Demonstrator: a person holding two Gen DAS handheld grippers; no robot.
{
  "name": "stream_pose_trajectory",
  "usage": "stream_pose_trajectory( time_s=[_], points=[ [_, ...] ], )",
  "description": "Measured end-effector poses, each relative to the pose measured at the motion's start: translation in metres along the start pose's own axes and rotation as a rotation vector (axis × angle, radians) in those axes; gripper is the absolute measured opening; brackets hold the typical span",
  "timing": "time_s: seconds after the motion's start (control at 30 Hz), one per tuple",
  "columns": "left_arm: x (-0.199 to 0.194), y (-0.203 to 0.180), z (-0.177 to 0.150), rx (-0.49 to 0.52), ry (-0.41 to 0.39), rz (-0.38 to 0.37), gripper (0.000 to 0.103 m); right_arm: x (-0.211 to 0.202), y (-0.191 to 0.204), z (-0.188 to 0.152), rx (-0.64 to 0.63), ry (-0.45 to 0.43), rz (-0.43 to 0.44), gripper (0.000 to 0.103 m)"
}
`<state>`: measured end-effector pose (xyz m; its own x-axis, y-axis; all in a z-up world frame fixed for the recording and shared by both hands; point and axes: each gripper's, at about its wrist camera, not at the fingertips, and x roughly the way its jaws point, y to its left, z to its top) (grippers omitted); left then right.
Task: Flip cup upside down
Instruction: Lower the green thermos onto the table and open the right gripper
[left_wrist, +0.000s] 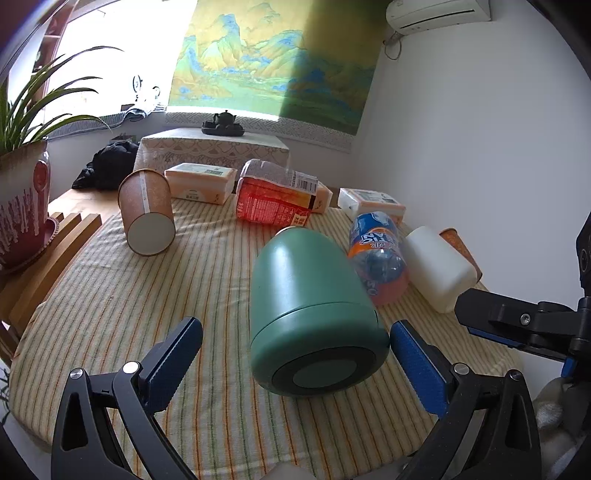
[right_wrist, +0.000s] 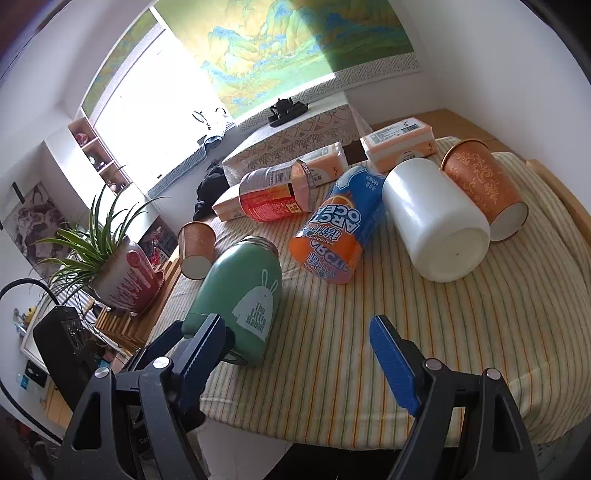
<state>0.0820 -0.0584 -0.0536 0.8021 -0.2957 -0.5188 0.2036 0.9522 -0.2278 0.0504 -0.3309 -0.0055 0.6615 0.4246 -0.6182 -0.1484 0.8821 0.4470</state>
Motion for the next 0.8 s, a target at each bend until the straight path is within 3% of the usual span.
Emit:
stream_pose_trajectory(
  time_s=[0.33, 0.7, 0.8],
  points=[
    [0.011, -0.010, -0.003, 0.009, 0.003, 0.038, 0.103, 0.001, 0.009, 0.007, -0.051, 0.016, 0.017, 0.077],
    [-0.007, 0.020, 0.015, 0.017, -0.063, 0.070, 0.100, -0.001, 0.019, 0.021, -0.154, 0.035, 0.019, 0.076],
    [-0.007, 0.032, 0.019, -0.002, -0.034, 0.042, 0.101, 0.001, 0.028, 0.026, -0.232, 0.035, -0.016, 0.076]
  ],
)
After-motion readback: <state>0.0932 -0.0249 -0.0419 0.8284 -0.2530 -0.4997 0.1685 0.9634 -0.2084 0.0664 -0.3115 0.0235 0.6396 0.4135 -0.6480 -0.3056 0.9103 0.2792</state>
